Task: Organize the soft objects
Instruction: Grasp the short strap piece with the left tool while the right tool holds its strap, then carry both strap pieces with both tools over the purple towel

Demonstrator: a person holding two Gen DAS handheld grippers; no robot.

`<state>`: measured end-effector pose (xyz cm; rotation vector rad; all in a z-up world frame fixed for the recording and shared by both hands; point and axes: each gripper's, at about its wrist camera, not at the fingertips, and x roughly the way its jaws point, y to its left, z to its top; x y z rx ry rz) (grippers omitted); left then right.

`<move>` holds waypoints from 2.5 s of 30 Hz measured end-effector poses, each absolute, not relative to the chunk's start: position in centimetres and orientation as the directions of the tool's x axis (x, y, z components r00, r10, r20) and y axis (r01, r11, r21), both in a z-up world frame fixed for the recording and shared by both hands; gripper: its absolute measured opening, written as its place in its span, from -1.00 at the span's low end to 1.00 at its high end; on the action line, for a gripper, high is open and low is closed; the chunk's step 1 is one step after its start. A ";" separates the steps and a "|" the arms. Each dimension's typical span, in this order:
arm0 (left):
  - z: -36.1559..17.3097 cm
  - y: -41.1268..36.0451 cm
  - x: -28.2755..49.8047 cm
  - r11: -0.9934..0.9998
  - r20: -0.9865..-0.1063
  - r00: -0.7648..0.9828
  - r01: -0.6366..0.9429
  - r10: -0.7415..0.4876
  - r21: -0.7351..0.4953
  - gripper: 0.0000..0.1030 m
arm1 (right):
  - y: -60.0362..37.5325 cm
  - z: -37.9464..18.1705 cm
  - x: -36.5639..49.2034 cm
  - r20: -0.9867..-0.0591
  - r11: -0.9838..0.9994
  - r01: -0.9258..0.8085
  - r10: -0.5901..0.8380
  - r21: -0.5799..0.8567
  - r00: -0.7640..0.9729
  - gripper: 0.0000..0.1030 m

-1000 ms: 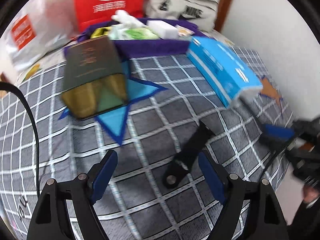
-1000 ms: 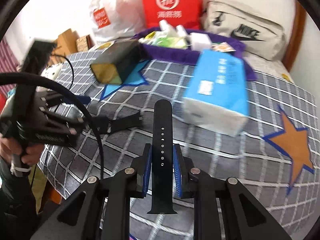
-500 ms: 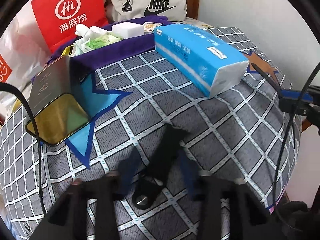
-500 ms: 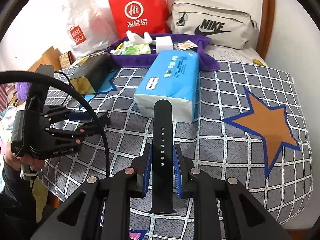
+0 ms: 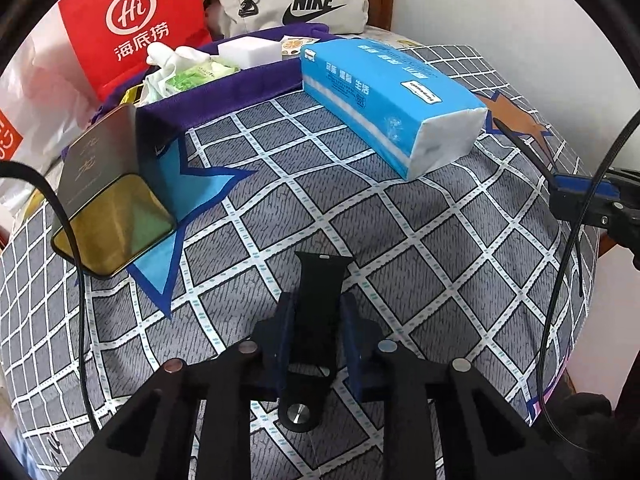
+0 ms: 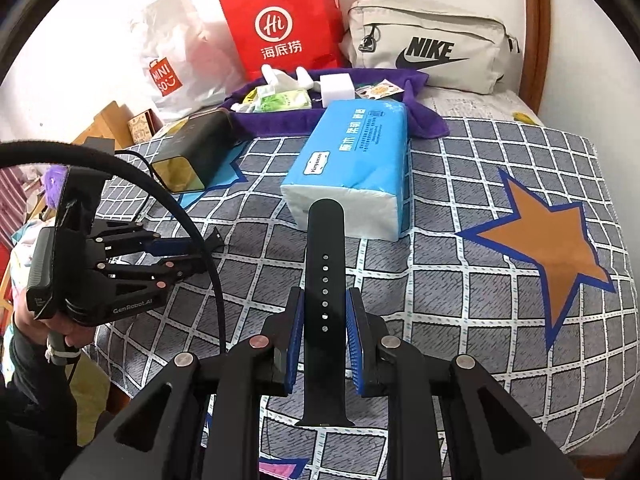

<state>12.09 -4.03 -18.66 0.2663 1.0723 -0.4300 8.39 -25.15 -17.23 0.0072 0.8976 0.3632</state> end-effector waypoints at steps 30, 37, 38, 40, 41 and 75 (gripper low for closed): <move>-14.1 -1.6 16.1 0.917 -0.862 0.415 0.377 -0.292 -0.129 -0.83 | -22.1 -11.6 12.3 -0.715 0.900 -0.411 0.384 0.147 0.585 -0.60; -16.2 -2.6 17.3 0.923 -0.892 0.392 0.379 -0.224 -0.066 -0.10 | -22.2 -12.4 13.2 -0.735 0.902 -0.405 0.376 0.151 0.564 -0.60; -16.5 -2.9 17.4 0.924 -0.895 0.394 0.380 -0.209 -0.048 -0.03 | -22.3 -12.6 13.4 -0.739 0.903 -0.401 0.374 0.153 0.560 -0.60; -17.0 -3.4 17.7 0.924 -0.898 0.401 0.383 -0.180 -0.014 -0.01 | -22.4 -12.8 13.6 -0.742 0.904 -0.398 0.374 0.158 0.556 -0.60; -17.2 -3.6 17.8 0.922 -0.901 0.397 0.386 -0.174 -0.008 -0.01 | -22.4 -13.0 13.7 -0.745 0.904 -0.397 0.374 0.159 0.552 -0.60; -10.4 -1.8 19.1 0.929 -0.842 0.487 0.367 -0.232 -0.043 -0.61 | -22.9 -10.5 16.7 -0.704 0.888 -0.433 0.407 0.155 0.582 -0.60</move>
